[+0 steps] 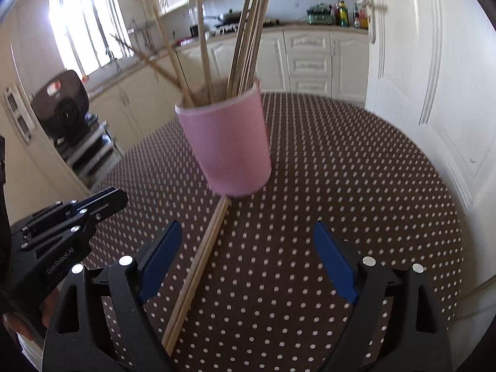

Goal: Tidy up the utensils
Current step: 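Withdraw both tools from the cup back toward the chopstick row, then close the right tool and left tool on the last two wooden chopsticks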

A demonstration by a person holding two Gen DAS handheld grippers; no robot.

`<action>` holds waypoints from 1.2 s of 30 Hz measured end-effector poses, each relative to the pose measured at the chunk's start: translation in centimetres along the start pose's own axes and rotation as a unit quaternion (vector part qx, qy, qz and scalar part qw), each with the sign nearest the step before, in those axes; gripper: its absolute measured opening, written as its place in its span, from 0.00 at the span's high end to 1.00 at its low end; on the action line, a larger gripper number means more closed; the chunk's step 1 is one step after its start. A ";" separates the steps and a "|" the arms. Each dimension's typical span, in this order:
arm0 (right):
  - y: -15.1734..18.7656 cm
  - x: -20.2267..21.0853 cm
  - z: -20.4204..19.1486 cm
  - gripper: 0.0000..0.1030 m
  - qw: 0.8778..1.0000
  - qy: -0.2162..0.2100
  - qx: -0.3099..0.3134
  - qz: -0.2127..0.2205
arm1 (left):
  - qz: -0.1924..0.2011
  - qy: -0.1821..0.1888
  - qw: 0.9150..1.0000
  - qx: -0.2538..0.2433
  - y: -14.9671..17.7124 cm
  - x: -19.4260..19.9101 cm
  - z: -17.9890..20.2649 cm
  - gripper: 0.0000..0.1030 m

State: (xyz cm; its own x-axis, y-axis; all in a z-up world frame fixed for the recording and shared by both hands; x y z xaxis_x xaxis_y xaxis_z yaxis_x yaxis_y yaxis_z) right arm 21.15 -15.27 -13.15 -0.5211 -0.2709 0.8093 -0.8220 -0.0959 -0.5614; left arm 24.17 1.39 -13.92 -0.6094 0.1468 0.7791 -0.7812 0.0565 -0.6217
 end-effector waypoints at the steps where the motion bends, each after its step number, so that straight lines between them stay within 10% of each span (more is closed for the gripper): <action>1: 0.4 -0.7 -0.2 0.20 1.000 0.007 0.005 -0.014 | -0.011 0.001 1.000 0.003 0.4 -0.5 -0.3 0.80; 6: 1.6 -2.7 -1.0 0.20 0.998 0.035 0.015 -0.047 | -0.028 0.002 1.000 0.004 1.7 -1.3 -1.0 0.52; 14: 2.9 -3.7 -1.5 0.23 0.996 0.067 0.020 -0.059 | -0.044 -0.005 0.999 0.007 2.5 -2.3 -1.9 0.52; 21: 2.0 -3.9 -3.8 0.67 0.995 0.061 0.050 -0.060 | -0.056 -0.010 0.998 0.005 2.5 -3.2 -1.5 0.51; 36: 2.4 -4.1 -2.1 0.96 0.995 0.045 0.062 -0.067 | -0.072 0.025 0.997 0.015 2.6 -3.6 -0.5 0.51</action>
State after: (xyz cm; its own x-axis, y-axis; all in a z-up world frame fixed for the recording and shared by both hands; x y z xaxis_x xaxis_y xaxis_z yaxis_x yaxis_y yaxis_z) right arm 20.82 -12.35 -17.44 -0.4325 -0.1621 0.8869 -0.8533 -0.2441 -0.4608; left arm 24.37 1.55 -18.39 -0.4836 0.1890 0.8546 -0.8642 0.0520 -0.5005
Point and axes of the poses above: each gripper's, at about its wrist camera, not at the fingertips, and x roughly against the way its jaws point, z to its right, y to its underside, the point moved 6 cm from there along -x, roughly the way its jaws point, and after that the axes turned 9 degrees about -z, right-handed, at the moved point
